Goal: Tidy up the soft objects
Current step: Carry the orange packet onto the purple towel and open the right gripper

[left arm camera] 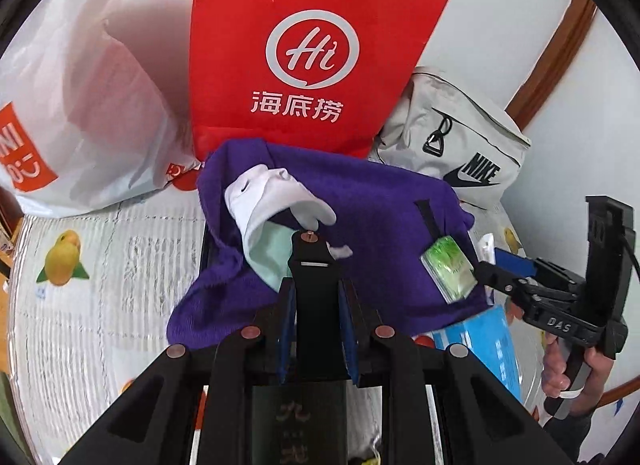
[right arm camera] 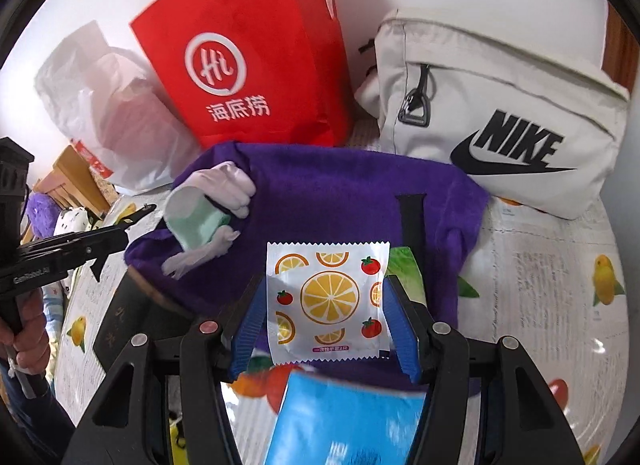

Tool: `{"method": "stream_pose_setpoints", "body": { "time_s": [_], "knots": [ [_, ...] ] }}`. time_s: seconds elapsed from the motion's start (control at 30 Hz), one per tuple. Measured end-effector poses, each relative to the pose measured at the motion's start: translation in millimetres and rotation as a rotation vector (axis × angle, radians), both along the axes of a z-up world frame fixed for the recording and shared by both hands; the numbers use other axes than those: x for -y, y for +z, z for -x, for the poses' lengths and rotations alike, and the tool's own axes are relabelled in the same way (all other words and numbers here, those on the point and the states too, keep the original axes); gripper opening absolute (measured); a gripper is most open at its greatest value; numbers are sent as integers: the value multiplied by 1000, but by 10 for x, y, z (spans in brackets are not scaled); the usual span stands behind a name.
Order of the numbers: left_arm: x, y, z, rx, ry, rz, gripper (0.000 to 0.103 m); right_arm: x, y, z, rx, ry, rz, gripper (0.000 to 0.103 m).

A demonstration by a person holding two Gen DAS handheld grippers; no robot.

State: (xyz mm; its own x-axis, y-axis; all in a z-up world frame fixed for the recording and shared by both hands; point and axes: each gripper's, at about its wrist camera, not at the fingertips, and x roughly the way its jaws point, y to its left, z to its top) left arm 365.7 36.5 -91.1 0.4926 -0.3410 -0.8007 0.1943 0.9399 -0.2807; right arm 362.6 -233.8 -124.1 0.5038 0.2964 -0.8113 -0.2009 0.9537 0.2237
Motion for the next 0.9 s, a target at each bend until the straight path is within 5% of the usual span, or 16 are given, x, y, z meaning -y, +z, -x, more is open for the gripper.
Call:
{"method": "stream_pose_setpoints", "body": {
  "time_s": [0.5,0.9],
  "knots": [
    [60,-300,-402,-64,-6,-23,20,-186,-376,-382,-104,49,12,58],
    [123,-516,-531,-112,-21,-44,20,-216,-507,-473,-150,61,5,69]
  ]
}}
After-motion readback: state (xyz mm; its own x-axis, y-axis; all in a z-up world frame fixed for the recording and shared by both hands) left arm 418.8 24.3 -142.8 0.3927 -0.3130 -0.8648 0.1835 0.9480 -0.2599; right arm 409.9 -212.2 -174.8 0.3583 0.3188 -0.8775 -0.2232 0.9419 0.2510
